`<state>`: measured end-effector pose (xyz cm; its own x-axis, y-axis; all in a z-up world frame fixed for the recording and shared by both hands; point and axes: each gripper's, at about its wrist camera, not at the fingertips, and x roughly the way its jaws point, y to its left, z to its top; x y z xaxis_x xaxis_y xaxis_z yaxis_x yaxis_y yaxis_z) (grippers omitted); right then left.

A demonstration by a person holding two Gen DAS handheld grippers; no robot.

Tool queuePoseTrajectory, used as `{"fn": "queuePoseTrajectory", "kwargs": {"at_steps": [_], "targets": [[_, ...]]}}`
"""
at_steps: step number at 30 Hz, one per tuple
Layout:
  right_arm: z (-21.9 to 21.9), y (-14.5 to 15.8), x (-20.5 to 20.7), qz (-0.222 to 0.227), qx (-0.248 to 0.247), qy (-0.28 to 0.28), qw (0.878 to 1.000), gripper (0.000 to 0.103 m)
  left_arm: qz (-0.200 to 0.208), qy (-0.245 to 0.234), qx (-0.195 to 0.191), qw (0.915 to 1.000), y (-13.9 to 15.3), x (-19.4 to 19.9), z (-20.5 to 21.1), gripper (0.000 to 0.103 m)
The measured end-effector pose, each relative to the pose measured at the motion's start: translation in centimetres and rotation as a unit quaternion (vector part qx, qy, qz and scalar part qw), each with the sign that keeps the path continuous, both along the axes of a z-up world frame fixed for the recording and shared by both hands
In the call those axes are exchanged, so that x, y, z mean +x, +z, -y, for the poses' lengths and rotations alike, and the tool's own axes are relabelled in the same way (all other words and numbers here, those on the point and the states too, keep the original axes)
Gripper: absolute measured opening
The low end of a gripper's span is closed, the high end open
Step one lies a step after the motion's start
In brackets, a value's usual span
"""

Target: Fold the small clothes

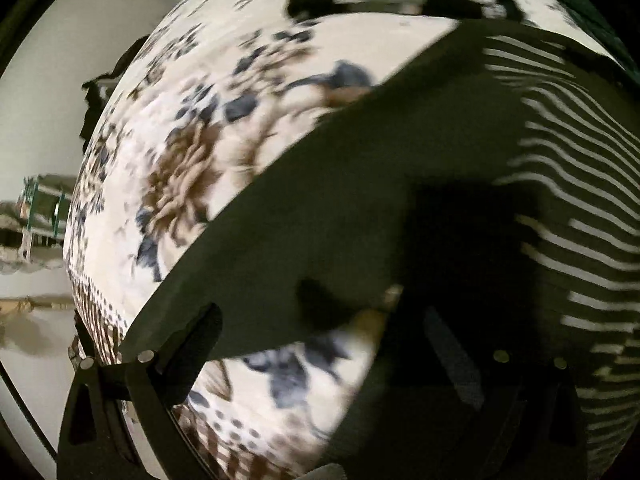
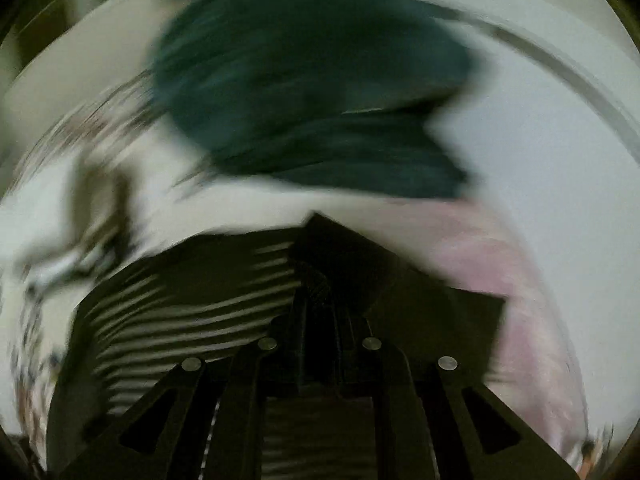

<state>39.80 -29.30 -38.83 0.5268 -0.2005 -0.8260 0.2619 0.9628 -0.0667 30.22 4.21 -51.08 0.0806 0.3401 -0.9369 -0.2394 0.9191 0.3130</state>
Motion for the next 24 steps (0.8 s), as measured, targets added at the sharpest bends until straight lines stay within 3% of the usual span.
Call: {"fn": "queuePoseTrajectory", "kwargs": {"at_steps": [3, 6, 11, 15, 16, 18, 20, 21, 24], "targets": [[-11.5, -5.2, 3.6, -0.064, -0.021, 0.105, 0.992, 0.011, 0.0, 0.026, -0.002, 0.9997, -0.4, -0.4, -2.8, 0.103], [-19.7, -8.6, 3.7, -0.087, -0.068, 0.181, 0.977, 0.011, 0.001, 0.045, -0.009, 0.999, -0.8, -0.8, -4.8, 0.103], [-26.5, -10.7, 2.8, -0.103, -0.104, 0.219, 0.965, 0.011, 0.003, 0.061, -0.017, 0.998, -1.7, -1.3, -7.2, 0.103], [-28.2, -11.5, 3.4, -0.129, -0.106, 0.235, 0.958, 0.012, 0.002, 0.076, -0.027, 0.9968, -2.2, -1.5, -8.5, 0.103], [-28.3, -11.5, 3.6, -0.14, -0.098, 0.241, 0.956, 0.014, 0.003, 0.078, -0.03, 0.9965, -2.1, -1.6, -8.9, 0.103], [-27.6, -11.2, 3.7, -0.163, -0.037, 0.25, 0.954, 0.017, 0.008, 0.081, -0.038, 0.996, -1.7, -2.3, -9.8, 0.103], [-25.6, -10.2, 3.2, -0.175, 0.059, 0.246, 0.951, 0.039, 0.016, 0.086, -0.043, 0.9952, -0.8, -3.4, -10.6, 0.103], [-24.5, -9.5, 2.7, -0.172, 0.09, 0.237, 0.952, 0.059, 0.022, 0.093, -0.047, 0.9943, -0.1, -4.6, -11.6, 0.103], [-20.1, -7.8, 0.5, -0.158, 0.15, 0.2, 0.955, 0.063, 0.029, 0.131, -0.061, 0.9891, 1.5, -8.8, -14.7, 0.103]]}}
